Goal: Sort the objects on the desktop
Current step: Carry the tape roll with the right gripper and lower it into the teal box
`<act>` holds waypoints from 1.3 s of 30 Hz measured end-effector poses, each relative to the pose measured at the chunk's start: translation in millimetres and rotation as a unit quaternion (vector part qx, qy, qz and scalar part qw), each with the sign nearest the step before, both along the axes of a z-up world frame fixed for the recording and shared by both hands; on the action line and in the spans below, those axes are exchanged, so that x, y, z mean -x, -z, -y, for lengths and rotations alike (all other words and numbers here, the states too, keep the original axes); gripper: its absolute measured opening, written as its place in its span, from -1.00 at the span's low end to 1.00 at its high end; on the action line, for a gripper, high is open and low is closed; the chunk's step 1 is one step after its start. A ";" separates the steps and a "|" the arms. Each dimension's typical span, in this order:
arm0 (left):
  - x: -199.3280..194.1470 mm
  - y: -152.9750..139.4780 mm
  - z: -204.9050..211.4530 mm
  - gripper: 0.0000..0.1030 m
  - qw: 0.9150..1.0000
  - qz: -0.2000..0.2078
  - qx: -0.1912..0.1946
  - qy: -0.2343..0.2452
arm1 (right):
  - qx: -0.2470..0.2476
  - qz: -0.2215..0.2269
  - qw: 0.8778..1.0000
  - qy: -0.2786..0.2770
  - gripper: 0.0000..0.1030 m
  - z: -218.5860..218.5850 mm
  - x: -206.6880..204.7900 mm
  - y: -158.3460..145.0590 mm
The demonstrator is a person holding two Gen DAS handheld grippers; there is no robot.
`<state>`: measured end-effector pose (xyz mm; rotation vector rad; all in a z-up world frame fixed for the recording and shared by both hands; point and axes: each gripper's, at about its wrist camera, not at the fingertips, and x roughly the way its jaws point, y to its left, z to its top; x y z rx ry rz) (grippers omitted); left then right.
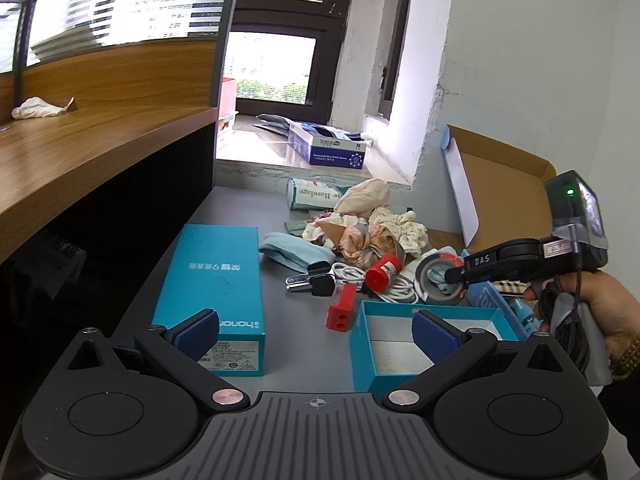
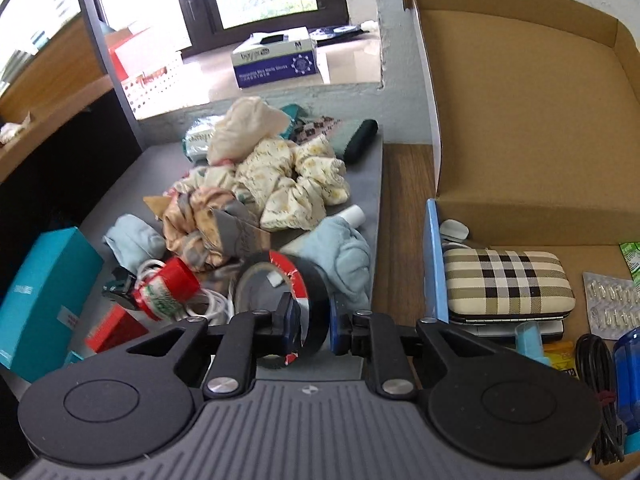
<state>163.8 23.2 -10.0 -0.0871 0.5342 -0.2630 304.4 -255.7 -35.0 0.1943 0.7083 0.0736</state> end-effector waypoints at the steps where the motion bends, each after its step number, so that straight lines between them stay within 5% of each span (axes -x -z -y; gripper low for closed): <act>1: 0.9 -0.5 -1.3 1.00 1.000 0.000 0.002 -0.001 | 0.003 0.002 1.000 0.000 -0.61 -1.4 1.1 -1.8; 20: 16.8 -3.1 -1.6 1.00 1.000 -0.007 0.001 0.002 | 0.005 0.043 0.999 -0.034 -0.61 -15.5 58.9 -33.9; 30: 26.2 -4.0 11.0 1.00 1.000 -0.003 -0.014 0.012 | -0.007 0.015 0.999 -0.041 -0.61 -11.5 101.0 -21.0; 39: 26.7 -2.9 11.7 1.00 1.000 -0.004 -0.023 0.009 | -0.005 -0.029 0.997 -0.064 -0.61 -10.9 92.1 -5.9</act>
